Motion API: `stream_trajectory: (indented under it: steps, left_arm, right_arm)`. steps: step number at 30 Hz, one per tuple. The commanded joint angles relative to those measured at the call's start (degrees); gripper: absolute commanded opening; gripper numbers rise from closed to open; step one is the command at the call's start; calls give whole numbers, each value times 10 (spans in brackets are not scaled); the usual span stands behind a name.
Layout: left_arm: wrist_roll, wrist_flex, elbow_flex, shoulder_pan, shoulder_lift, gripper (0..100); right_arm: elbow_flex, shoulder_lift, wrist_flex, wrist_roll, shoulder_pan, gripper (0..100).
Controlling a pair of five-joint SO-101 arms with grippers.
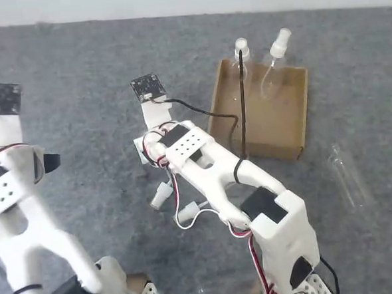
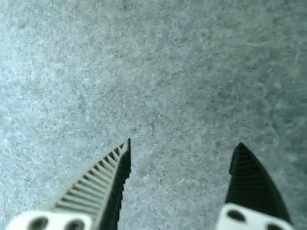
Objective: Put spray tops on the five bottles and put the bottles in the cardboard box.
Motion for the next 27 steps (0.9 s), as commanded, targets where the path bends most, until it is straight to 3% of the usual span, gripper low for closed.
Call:
stream_trajectory:
  steps: [1,4,16,22,27]
  left_arm:
    - [-5,11,-28,4,-1,305]
    - [-4,11,-27,4,-1,305]
    - [29,11,-6,23,-5,305]
    - [55,30,-3,65,-2,305]
    - [111,40,-3,112,-4,305]
  right_arm:
    - [-67,-8,58,-5,-18,271]
    - [-96,-12,108,-5,-29,322]
    - [-370,-12,476,-3,-2,322]
    - [-493,-12,625,91,-1,320]
    - [-497,-36,627,171,14,203]
